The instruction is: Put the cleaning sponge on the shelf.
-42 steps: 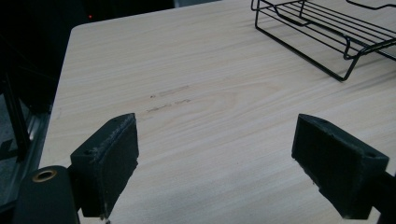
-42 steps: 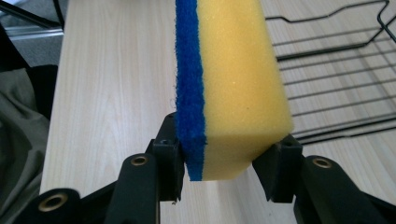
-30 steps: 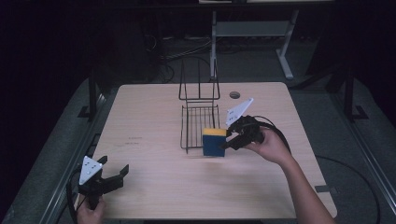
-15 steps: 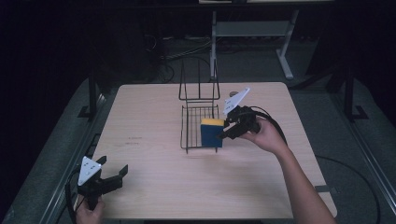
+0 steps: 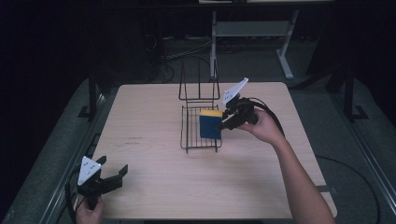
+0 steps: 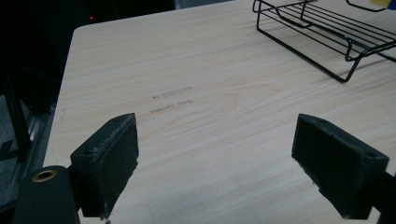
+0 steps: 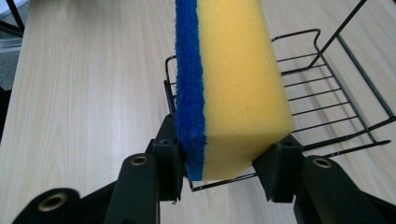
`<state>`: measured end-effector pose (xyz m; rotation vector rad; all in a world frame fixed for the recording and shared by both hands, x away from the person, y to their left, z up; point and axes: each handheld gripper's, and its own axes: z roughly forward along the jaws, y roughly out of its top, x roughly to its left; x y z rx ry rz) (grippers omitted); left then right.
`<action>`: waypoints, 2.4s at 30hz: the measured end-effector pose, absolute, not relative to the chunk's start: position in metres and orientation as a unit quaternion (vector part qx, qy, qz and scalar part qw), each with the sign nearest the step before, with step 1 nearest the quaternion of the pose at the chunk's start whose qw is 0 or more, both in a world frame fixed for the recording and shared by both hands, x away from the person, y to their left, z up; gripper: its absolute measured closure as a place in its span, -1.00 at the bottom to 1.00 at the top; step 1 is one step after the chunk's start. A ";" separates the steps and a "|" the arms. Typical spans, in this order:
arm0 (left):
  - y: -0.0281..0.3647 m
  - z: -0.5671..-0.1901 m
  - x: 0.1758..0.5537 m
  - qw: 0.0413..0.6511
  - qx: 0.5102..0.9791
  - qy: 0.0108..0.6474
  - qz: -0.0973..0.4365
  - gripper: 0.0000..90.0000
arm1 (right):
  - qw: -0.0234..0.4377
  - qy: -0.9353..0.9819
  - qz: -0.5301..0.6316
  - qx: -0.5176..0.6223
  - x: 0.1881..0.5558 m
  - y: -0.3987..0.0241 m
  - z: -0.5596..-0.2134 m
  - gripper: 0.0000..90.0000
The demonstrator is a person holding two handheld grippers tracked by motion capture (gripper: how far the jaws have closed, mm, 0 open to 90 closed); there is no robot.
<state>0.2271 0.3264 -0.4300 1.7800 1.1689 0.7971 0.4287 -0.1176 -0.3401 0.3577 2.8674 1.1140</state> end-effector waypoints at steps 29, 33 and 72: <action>0.323 -0.428 0.226 0.422 0.710 0.464 0.322 -0.69 | 0.007 0.924 0.351 0.148 0.468 -0.109 -0.360 0.24; 0.323 -0.429 0.227 0.421 0.710 0.465 0.320 -0.69 | 0.002 0.923 0.352 0.157 0.472 -0.110 -0.364 0.24; 0.323 -0.428 0.228 0.422 0.712 0.462 0.320 -0.69 | 0.006 0.928 0.337 0.158 0.477 -0.100 -0.381 0.03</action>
